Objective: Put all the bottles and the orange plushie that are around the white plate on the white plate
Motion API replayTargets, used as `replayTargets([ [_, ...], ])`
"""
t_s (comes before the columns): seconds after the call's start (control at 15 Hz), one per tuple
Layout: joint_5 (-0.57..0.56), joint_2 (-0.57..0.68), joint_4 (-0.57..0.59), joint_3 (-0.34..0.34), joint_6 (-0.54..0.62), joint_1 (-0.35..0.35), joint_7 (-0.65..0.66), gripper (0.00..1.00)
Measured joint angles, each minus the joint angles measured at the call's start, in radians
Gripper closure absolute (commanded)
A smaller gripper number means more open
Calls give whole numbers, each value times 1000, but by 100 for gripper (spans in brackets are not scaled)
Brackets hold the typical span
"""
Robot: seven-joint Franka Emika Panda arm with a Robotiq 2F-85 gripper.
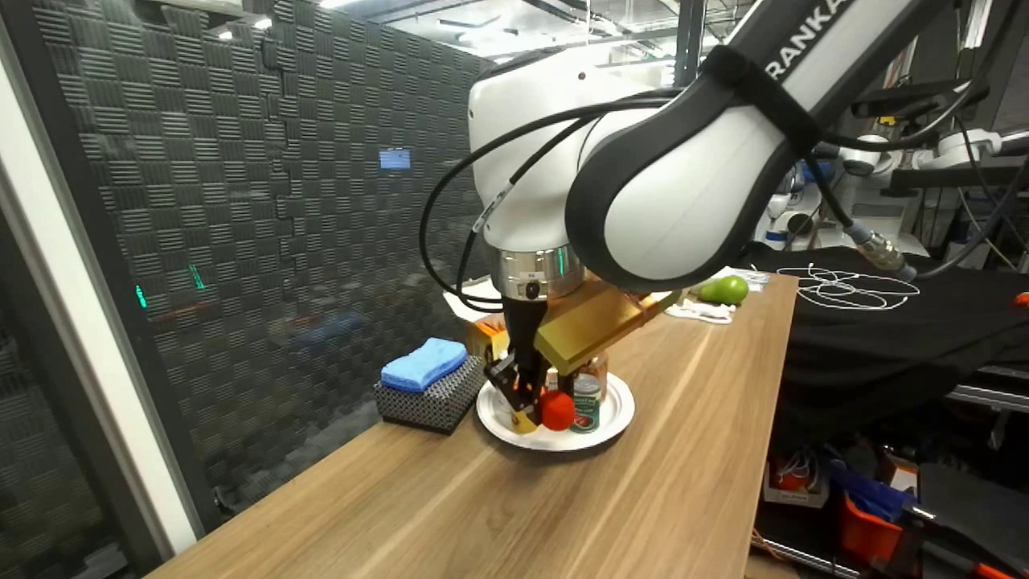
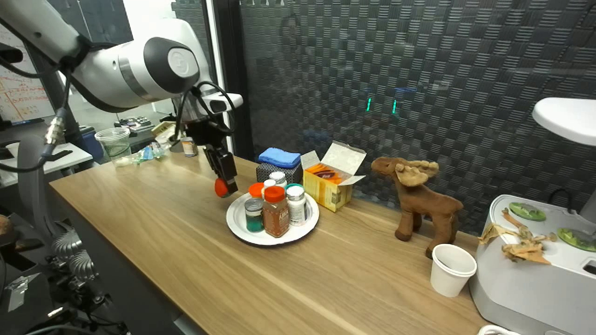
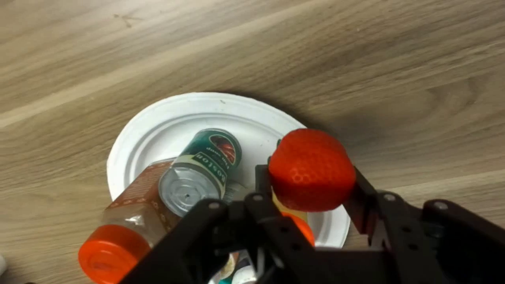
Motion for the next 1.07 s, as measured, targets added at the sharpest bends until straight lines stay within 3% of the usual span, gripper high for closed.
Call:
replayTargets([
  [0.53,-4,69,54,-7,2,-12,16,77],
  [0.6,-10,72,60,-10,3,-12,24,73],
  [0.67,-23,73,66,-15,3,-12,36,37],
  [0.73,-38,73,71,-21,3,-11,49,25],
  [0.93,-93,73,79,-34,4,-10,93,5],
  [1.07,-117,72,79,-39,5,-10,116,0],
])
